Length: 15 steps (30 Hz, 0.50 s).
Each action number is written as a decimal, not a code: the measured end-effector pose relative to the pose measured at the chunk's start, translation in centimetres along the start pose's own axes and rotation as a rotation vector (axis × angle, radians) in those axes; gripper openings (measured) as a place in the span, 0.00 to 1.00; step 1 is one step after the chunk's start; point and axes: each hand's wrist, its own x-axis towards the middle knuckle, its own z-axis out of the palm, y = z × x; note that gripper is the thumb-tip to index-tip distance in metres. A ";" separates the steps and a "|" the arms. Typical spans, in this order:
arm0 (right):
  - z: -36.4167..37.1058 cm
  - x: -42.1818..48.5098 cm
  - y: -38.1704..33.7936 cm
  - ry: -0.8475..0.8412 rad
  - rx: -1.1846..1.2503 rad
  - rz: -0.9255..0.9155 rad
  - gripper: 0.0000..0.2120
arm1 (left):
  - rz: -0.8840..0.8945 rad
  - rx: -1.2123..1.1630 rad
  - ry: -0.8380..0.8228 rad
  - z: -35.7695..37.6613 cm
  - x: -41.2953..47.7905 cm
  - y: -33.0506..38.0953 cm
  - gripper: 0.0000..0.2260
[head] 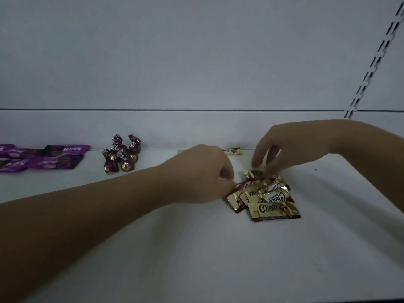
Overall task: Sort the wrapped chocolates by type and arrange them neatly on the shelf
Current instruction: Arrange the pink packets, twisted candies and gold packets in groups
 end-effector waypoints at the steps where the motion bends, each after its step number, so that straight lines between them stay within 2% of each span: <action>1: 0.3 -0.3 0.0 -0.015 -0.001 0.010 0.07 | 0.000 -0.028 -0.023 0.1 0.0 0.4 0.10; 4: 0.9 -0.5 -0.1 0.009 -0.002 0.007 0.04 | -0.018 -0.099 -0.063 0.2 0.5 1.1 0.11; 7: 1.2 -0.4 -0.2 0.036 0.038 -0.029 0.06 | -0.044 -0.124 -0.073 0.2 0.8 1.5 0.11; 13: 1.1 0.3 -0.5 0.102 0.103 -0.083 0.05 | -0.138 -0.226 -0.084 -0.2 0.7 1.6 0.07; 15: 1.1 0.6 -0.5 0.152 0.129 -0.104 0.05 | -0.130 -0.195 -0.071 -0.3 0.2 1.6 0.11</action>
